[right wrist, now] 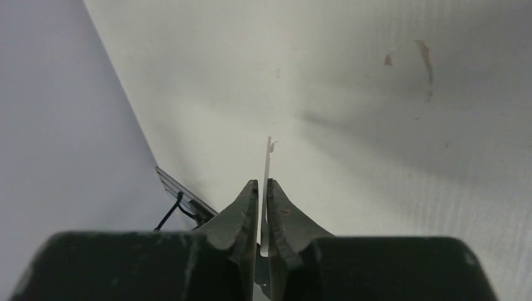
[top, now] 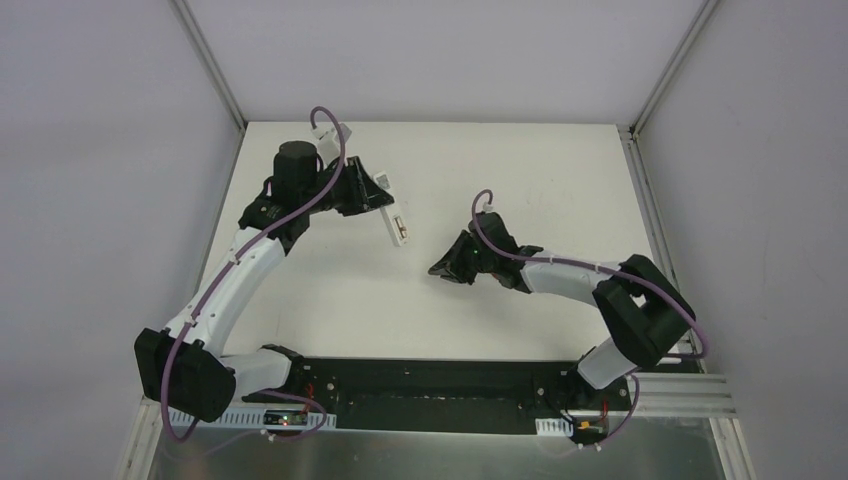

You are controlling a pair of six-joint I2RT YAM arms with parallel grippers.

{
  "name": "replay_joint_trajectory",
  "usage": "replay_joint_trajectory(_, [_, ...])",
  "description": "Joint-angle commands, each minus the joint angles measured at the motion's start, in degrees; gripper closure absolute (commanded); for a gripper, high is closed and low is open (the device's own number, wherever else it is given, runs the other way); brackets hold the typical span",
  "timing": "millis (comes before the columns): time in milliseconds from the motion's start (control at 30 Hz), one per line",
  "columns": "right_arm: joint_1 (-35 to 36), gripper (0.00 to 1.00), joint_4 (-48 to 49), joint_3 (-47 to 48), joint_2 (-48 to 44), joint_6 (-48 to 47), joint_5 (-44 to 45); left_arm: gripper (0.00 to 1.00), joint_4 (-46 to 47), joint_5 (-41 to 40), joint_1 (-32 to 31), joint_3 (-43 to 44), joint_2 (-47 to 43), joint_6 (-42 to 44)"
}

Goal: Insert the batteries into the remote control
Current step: Place the battery cover at the center of the board.

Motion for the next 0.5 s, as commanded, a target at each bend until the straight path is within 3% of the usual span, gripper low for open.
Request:
replay_joint_trajectory(0, [0.34,0.84,-0.37,2.42,3.36,-4.24,0.8,1.0,1.51,9.28,0.54,1.6,-0.77,2.57])
replay_joint_trajectory(267, [0.45,0.42,-3.67,2.98,4.63,-6.32,2.72,1.0,1.59,11.93,0.56,2.02,-1.1,3.29])
replay_joint_trajectory(467, [0.41,0.16,-8.92,4.06,-2.66,-9.1,4.76,1.0,1.59,12.99,0.59,2.84,-1.25,3.27])
